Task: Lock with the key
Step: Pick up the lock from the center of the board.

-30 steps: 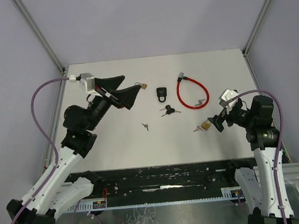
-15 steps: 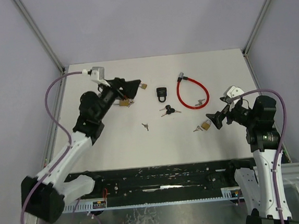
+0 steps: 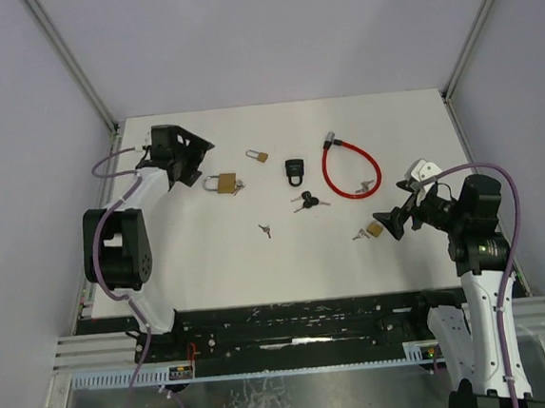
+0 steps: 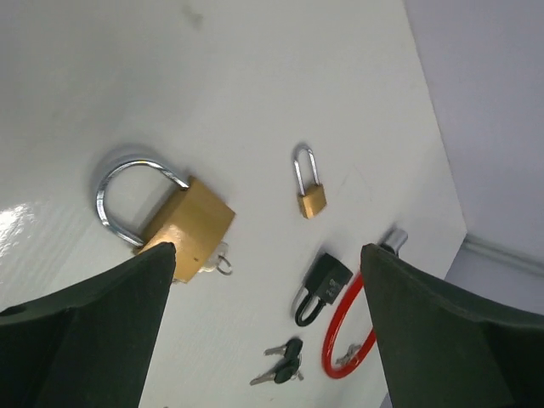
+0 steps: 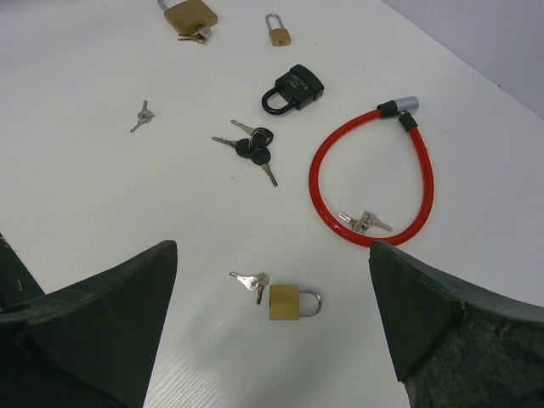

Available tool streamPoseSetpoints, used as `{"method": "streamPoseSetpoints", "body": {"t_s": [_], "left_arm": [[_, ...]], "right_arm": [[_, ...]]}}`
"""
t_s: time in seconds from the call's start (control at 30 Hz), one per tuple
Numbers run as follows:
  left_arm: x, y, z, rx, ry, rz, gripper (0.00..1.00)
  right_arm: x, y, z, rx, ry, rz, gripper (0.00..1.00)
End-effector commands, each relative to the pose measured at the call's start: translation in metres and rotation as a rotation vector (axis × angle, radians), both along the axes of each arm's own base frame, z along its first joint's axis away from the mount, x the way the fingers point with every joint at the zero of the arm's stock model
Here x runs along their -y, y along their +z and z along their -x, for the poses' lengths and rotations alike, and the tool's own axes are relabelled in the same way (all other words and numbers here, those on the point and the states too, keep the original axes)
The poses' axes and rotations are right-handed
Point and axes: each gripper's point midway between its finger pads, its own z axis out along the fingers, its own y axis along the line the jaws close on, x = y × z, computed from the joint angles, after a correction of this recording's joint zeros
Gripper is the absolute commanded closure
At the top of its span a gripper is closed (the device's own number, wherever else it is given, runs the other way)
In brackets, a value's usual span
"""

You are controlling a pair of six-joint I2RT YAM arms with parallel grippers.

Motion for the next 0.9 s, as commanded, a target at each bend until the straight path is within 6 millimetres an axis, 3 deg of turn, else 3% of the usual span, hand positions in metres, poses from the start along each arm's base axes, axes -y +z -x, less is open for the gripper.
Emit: {"method": "streamPoseSetpoints", "body": {"t_s": [0.0, 0.1, 0.23, 0.33, 0.43, 0.57, 0.67, 0.77, 0.87], "left_arm": [[-0.053, -0.037, 0.026, -0.229, 0.314, 0.084, 0.12], [-0.056, -0.064, 0.038, -0.306, 0.359, 0.151, 0.18], [-0.033, -0.084, 0.039, -0.390, 0.273, 0.272, 0.43], [-0.019, -0.091, 0.033, -0.418, 0.206, 0.308, 0.50], [-0.017, -0.090, 0.025, -0.432, 0.170, 0.255, 0.48], [-0.013, -0.070, 0.008, -0.391, 0.104, 0.062, 0.43], [0.002, -0.052, -0.009, -0.341, 0.011, -0.012, 0.41], [0.017, -0.019, -0.028, -0.205, -0.142, -0.040, 0.40], [0.037, 0.030, -0.040, 0.035, -0.405, -0.106, 0.39]], "right_arm": [[-0.003, 0.007, 0.001, 0.030, 0.022, -0.005, 0.00], [-0.003, 0.008, 0.001, 0.030, 0.022, -0.005, 0.00], [-0.002, 0.007, 0.000, 0.027, 0.019, -0.005, 0.00], [-0.002, 0.007, -0.001, 0.028, 0.017, -0.004, 0.00], [-0.002, 0.006, -0.001, 0.027, 0.015, -0.005, 0.00], [-0.002, 0.007, -0.001, 0.027, 0.015, -0.006, 0.00], [-0.002, 0.008, 0.000, 0.032, 0.014, -0.005, 0.00], [-0.002, 0.009, 0.001, 0.039, 0.013, -0.003, 0.00], [-0.002, 0.010, 0.001, 0.044, 0.015, -0.003, 0.00]]}}
